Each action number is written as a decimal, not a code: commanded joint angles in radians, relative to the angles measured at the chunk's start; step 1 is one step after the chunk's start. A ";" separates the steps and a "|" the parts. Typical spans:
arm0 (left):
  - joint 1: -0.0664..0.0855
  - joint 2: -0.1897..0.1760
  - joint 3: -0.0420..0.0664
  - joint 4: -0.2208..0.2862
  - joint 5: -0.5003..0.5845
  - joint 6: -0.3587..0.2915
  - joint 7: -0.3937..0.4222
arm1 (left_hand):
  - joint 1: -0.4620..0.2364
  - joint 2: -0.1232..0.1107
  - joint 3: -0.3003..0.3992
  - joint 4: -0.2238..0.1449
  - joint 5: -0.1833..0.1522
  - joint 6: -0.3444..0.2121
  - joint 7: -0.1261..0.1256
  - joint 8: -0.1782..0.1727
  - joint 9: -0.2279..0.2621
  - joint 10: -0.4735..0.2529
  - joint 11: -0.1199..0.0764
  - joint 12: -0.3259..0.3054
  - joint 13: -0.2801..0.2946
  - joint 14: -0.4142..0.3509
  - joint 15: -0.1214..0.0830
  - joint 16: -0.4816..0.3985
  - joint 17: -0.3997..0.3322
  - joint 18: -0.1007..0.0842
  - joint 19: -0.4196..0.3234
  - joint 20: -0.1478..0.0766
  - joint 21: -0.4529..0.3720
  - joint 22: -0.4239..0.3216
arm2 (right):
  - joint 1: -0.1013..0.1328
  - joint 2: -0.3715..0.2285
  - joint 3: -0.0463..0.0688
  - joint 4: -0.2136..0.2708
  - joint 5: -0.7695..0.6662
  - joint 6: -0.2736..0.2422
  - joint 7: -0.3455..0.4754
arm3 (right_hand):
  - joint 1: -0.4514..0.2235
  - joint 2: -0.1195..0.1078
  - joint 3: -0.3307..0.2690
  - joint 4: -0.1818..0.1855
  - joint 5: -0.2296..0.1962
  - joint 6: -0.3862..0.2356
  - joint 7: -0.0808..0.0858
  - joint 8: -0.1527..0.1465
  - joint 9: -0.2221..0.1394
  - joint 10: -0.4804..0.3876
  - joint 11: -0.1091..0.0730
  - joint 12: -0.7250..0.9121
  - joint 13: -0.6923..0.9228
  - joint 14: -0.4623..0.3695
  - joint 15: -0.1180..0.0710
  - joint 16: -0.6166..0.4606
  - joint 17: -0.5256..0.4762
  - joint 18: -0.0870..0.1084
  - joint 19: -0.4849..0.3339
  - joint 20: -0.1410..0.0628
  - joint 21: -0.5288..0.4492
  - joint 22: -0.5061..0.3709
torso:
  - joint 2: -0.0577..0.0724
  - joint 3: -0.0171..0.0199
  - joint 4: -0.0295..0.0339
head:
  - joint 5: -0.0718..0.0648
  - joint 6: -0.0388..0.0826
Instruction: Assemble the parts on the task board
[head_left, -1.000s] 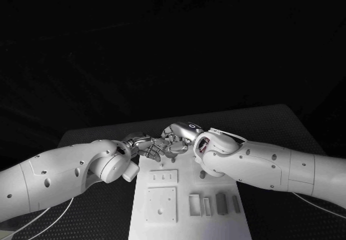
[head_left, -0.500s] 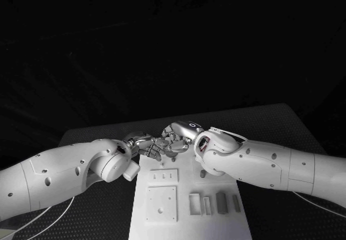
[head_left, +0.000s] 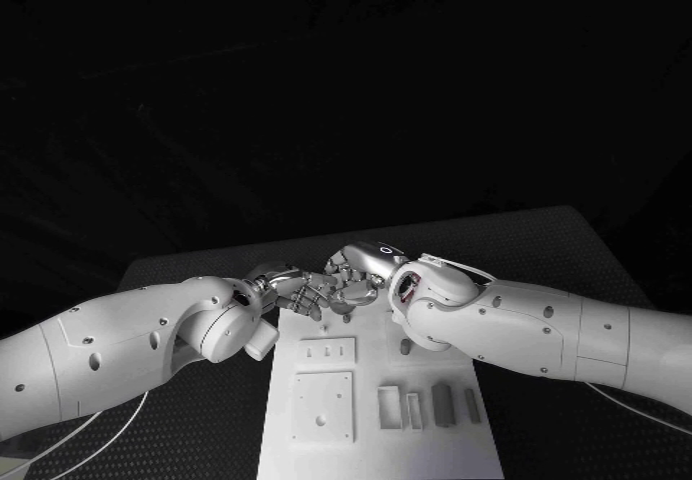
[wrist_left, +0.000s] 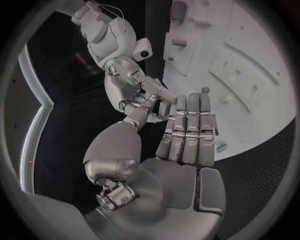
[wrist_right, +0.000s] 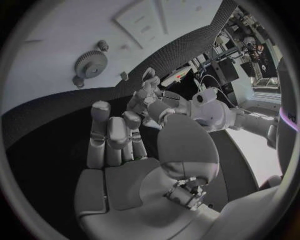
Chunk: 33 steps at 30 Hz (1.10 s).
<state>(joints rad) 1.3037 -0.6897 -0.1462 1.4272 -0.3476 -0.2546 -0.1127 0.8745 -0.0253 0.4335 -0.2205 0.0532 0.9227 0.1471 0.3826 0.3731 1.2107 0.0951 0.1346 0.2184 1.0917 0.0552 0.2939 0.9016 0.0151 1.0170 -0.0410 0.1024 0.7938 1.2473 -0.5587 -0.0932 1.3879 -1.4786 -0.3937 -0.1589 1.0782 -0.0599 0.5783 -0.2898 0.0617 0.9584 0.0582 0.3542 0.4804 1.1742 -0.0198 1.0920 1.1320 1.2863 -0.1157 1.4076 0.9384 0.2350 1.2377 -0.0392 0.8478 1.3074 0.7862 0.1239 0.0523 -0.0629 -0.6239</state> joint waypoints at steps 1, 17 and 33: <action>0.002 0.003 0.002 0.003 0.006 0.023 0.021 | -0.003 -0.007 0.002 0.007 -0.004 0.006 -0.001 0.002 0.002 0.006 0.001 -0.003 0.002 0.007 0.001 -0.004 0.002 0.004 0.009 -0.001 -0.005 0.002 | -0.002 0.001 -0.001 -0.001 0.003 0.018 0.005 | -0.006 0.006 0.002 0.003 -0.003 0.043 0.036 0.003 0.002 0.008 0.002 0.003 -0.002 0.000 -0.008 -0.002 0.000 0.027 0.001 -0.008 0.002 0.017 | 0.000 -0.0012 0.0209 | 0.001 0.001; 0.002 0.003 0.001 0.002 -0.009 0.015 0.011 | 0.043 0.002 0.026 -0.019 -0.004 0.022 -0.008 0.010 0.008 0.021 -0.006 0.002 0.012 0.020 -0.004 -0.002 0.017 0.004 0.016 -0.005 -0.001 0.013 | -0.006 0.001 -0.001 0.003 0.005 0.020 0.006 | -0.007 0.005 0.002 0.003 -0.003 0.044 0.035 0.003 0.002 0.008 0.002 0.003 -0.002 0.000 -0.009 -0.003 -0.001 0.027 0.001 -0.008 0.001 0.017 | 0.001 0.0004 0.0218 | 0.004 -0.006; 0.002 0.007 0.001 0.000 -0.011 0.014 0.005 | 0.047 0.014 0.029 -0.023 -0.003 0.029 -0.012 0.013 0.010 0.028 -0.009 0.004 0.017 0.026 -0.006 0.000 0.024 0.002 0.015 -0.007 -0.002 0.016 | -0.008 0.000 -0.001 0.012 0.005 0.026 0.000 | -0.013 0.005 0.001 0.005 -0.003 0.045 0.035 0.003 0.003 0.009 0.001 0.003 -0.002 0.001 -0.009 -0.002 0.001 0.027 0.003 -0.008 0.001 0.016 | 0.000 0.0008 0.0201 | 0.010 -0.013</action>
<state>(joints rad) 1.3030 -0.6880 -0.1476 1.4234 -0.3535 -0.2513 -0.1235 0.9172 -0.0144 0.4602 -0.2390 0.0532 0.9454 0.1358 0.3922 0.3820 1.2331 0.0873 0.1346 0.2345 1.1120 0.0494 0.2940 0.9251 0.0150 1.0278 -0.0446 0.1025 0.8097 1.2428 -0.5604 -0.0928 1.3956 -1.4727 -0.3891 -0.1606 1.0698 -0.0566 0.5782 -0.2899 0.0617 0.9609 0.0581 0.3537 0.4815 1.1742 -0.0197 1.0919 1.1312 1.2877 -0.1212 1.4076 0.9383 0.2350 1.2434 -0.0411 0.8478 1.3073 0.7861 0.1243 0.0523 -0.0539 -0.6354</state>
